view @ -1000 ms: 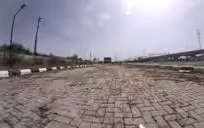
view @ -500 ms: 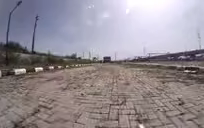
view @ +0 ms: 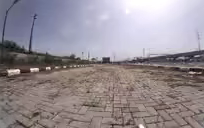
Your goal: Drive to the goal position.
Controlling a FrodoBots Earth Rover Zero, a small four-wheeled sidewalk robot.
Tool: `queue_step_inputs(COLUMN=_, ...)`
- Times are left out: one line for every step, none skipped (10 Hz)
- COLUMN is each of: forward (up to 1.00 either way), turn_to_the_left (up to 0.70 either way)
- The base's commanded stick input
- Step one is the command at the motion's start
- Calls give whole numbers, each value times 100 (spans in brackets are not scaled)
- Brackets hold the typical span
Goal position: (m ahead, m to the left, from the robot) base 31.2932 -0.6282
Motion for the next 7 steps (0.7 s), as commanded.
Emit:
queue_step_inputs(forward=100, turn_to_the_left=3)
queue_step_inputs(forward=100, turn_to_the_left=1)
queue_step_inputs(forward=100, turn_to_the_left=0)
queue_step_inputs(forward=100, turn_to_the_left=0)
queue_step_inputs(forward=100, turn_to_the_left=0)
queue_step_inputs(forward=100, turn_to_the_left=0)
queue_step_inputs(forward=100, turn_to_the_left=0)
